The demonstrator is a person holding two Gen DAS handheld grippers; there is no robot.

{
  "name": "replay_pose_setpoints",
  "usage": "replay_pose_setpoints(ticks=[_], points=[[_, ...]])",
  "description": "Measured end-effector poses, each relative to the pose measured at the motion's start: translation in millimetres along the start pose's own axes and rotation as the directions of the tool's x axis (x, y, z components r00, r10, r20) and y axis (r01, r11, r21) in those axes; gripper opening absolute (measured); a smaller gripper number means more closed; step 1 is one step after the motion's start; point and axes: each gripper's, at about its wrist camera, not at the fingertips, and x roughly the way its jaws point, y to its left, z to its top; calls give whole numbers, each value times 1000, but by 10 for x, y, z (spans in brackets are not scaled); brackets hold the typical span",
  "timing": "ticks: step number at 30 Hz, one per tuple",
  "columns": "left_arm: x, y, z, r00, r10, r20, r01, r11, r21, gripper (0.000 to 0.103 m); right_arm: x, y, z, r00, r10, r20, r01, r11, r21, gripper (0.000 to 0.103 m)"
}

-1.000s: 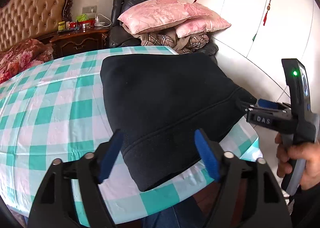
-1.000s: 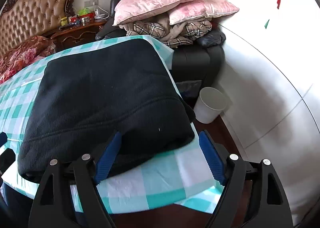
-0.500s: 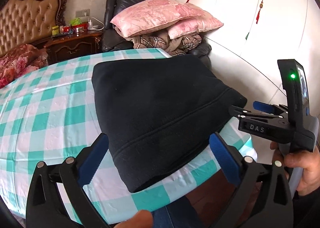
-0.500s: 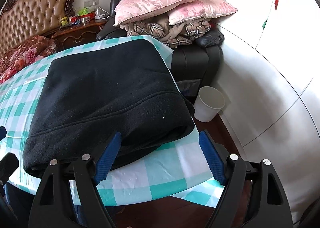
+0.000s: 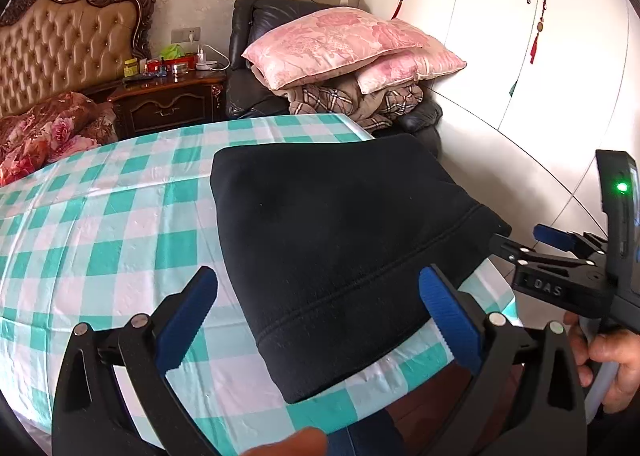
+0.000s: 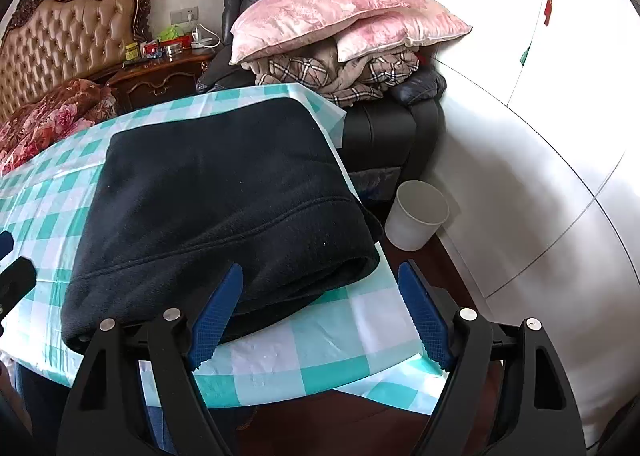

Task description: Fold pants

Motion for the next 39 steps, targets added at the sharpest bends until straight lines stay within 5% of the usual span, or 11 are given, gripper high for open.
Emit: replay_pose_setpoints(ticks=[39], points=[[80,17,22,1000,6,-27,-6,1000,1,101,-55,-1,8,1000,10,4,-10,1000,3,77]])
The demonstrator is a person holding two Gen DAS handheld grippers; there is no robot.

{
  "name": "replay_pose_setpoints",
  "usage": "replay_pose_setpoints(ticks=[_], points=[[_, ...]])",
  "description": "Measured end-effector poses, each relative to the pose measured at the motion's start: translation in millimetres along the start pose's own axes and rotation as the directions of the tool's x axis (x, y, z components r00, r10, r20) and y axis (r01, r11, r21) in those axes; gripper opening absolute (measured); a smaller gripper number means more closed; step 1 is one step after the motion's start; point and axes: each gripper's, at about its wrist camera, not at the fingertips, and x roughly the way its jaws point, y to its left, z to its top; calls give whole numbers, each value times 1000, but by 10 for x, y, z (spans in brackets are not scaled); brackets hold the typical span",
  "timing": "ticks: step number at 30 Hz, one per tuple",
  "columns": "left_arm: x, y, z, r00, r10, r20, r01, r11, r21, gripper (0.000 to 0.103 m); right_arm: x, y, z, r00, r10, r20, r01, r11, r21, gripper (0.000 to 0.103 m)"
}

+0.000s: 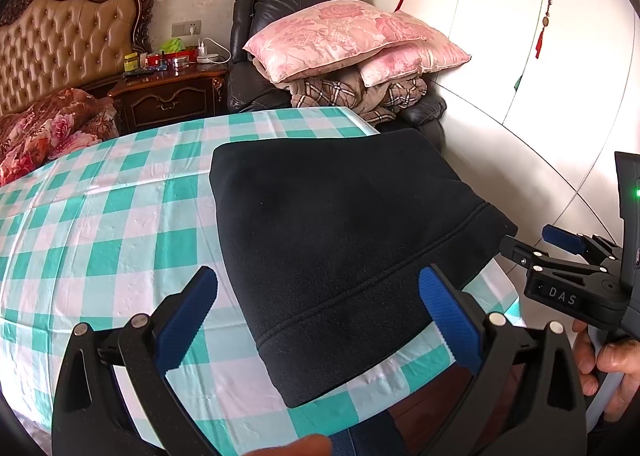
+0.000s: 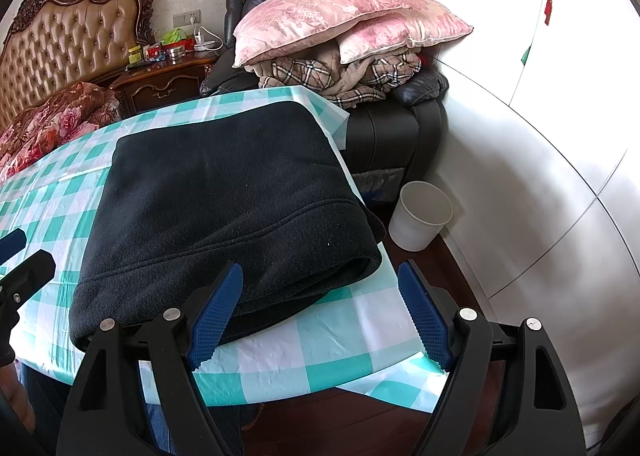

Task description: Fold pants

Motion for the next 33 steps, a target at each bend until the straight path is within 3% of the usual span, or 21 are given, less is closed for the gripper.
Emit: replay_pose_setpoints(ticks=[33], points=[[11,-43,0,1000,-7,-5,7,1000,3,101,-7,15,-41,1000,1,-7,-1,1000,8,77]])
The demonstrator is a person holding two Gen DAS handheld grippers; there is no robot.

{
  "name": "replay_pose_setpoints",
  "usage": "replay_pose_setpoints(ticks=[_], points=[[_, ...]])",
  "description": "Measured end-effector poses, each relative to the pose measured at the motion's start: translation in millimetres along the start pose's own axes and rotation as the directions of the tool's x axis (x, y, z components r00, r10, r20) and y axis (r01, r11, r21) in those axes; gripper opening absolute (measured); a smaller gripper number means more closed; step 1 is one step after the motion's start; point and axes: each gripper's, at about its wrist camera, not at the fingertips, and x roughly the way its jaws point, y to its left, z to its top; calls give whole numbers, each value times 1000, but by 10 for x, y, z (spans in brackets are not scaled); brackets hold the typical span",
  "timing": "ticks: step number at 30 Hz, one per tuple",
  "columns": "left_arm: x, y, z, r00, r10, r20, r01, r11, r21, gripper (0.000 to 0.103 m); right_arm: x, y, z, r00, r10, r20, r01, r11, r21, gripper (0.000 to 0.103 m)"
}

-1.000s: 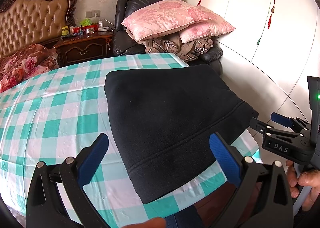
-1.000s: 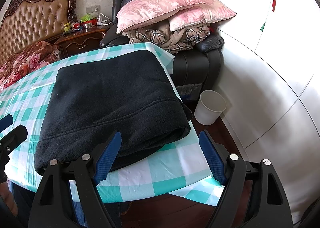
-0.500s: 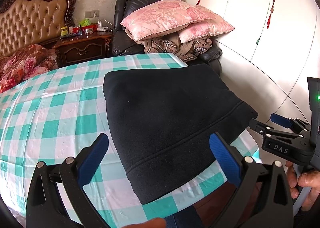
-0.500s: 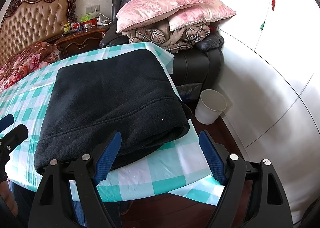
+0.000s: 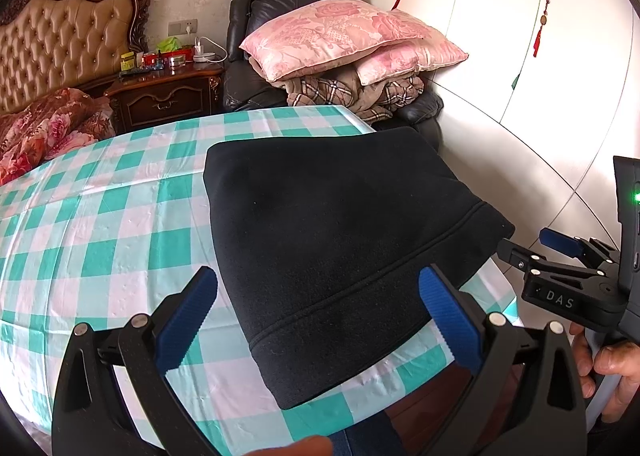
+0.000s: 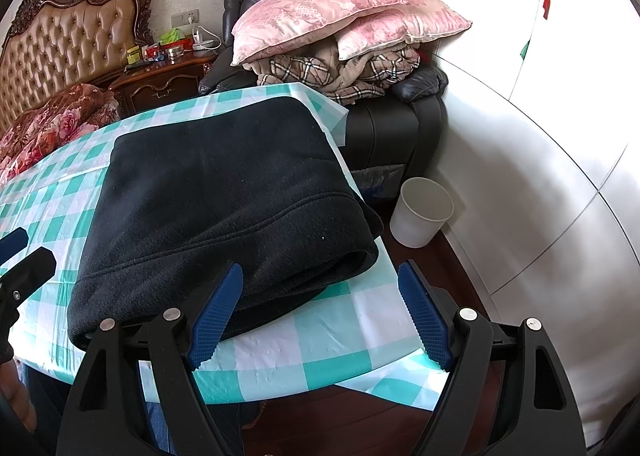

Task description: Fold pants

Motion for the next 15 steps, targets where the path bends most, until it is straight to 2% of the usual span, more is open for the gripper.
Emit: replay_pose_setpoints(ticks=[15], points=[[-3,-31,1,1000,-1,-1,1,1000,1,101,-3,-5,-5,1000,0,-2,0,1000,4,77]])
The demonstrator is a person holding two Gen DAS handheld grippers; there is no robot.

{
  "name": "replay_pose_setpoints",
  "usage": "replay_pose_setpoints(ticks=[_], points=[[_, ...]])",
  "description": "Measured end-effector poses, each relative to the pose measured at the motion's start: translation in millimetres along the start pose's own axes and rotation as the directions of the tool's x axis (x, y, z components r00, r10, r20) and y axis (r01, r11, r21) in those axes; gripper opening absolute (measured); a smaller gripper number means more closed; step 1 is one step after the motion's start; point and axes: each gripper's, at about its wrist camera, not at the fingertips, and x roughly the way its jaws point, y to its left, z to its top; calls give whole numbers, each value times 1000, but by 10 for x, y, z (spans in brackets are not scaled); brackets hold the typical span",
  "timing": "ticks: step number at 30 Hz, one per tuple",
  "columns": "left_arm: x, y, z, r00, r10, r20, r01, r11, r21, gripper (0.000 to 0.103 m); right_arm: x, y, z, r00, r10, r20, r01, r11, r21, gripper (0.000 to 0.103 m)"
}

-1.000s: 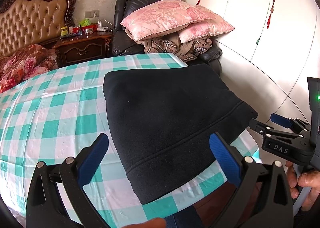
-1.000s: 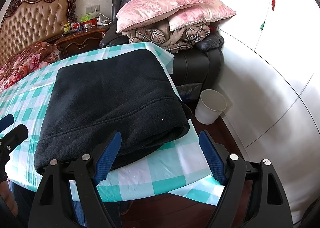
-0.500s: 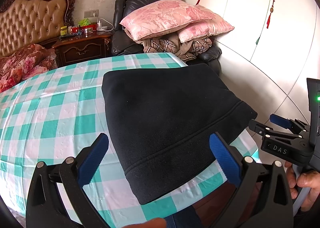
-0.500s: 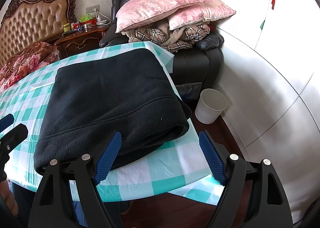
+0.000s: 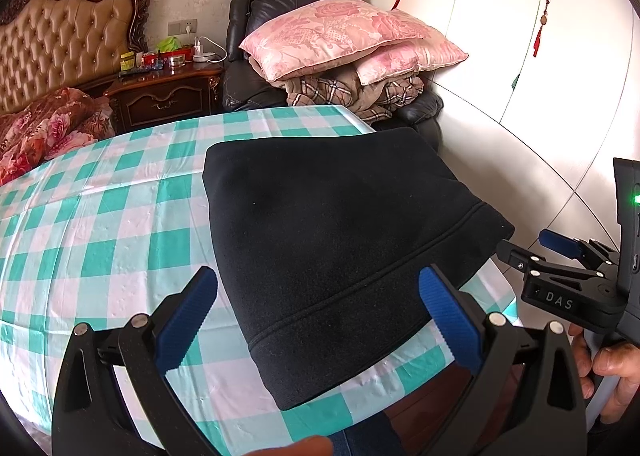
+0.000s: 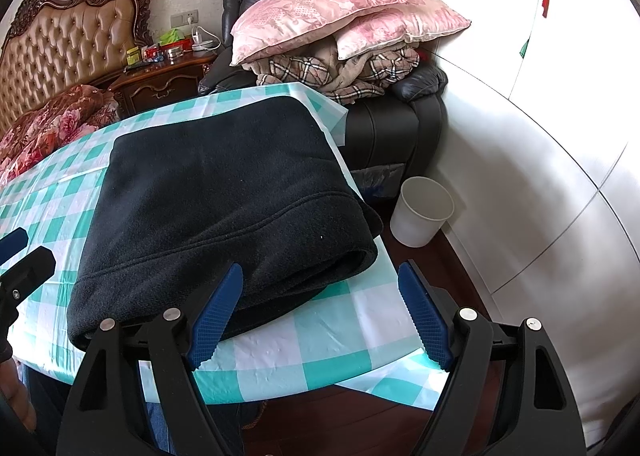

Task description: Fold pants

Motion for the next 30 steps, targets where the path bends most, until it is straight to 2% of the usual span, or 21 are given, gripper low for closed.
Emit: replay_pose_setpoints(ticks=[30], points=[[25,-50,17,999,-34,-7,34,999,9,101,23,13,0,1000,-5,-3,5,1000,11,77]])
